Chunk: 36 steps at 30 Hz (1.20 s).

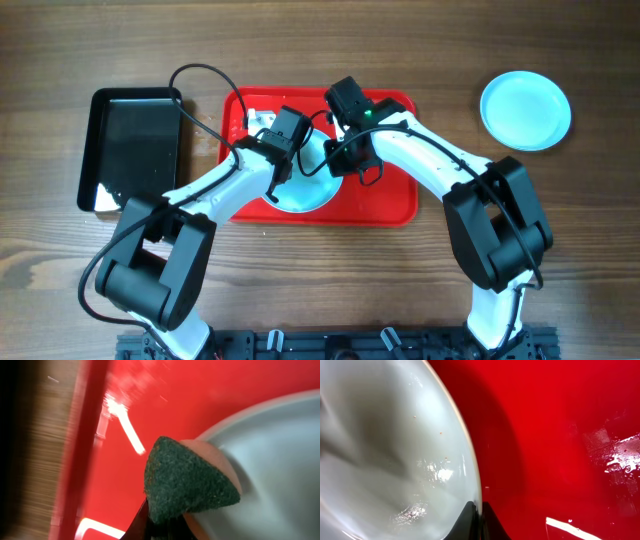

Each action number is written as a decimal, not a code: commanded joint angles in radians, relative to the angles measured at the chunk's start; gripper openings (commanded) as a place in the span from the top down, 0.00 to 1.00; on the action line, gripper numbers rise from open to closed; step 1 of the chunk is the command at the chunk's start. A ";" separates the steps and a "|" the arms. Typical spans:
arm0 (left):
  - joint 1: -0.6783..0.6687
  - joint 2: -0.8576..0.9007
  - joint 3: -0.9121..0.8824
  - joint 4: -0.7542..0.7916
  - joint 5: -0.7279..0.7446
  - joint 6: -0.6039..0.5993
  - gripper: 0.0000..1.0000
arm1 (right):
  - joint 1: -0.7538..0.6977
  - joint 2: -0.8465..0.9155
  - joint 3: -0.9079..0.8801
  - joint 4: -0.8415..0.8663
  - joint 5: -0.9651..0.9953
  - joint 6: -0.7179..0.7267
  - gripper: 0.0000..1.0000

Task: Clean dirty plates on tray and stack at the side
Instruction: 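Scrub the held plate with the green sponge in the left gripper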

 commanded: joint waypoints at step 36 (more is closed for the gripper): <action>0.116 -0.062 0.006 -0.092 0.133 -0.018 0.96 | -0.023 0.014 -0.018 -0.028 0.097 0.017 0.96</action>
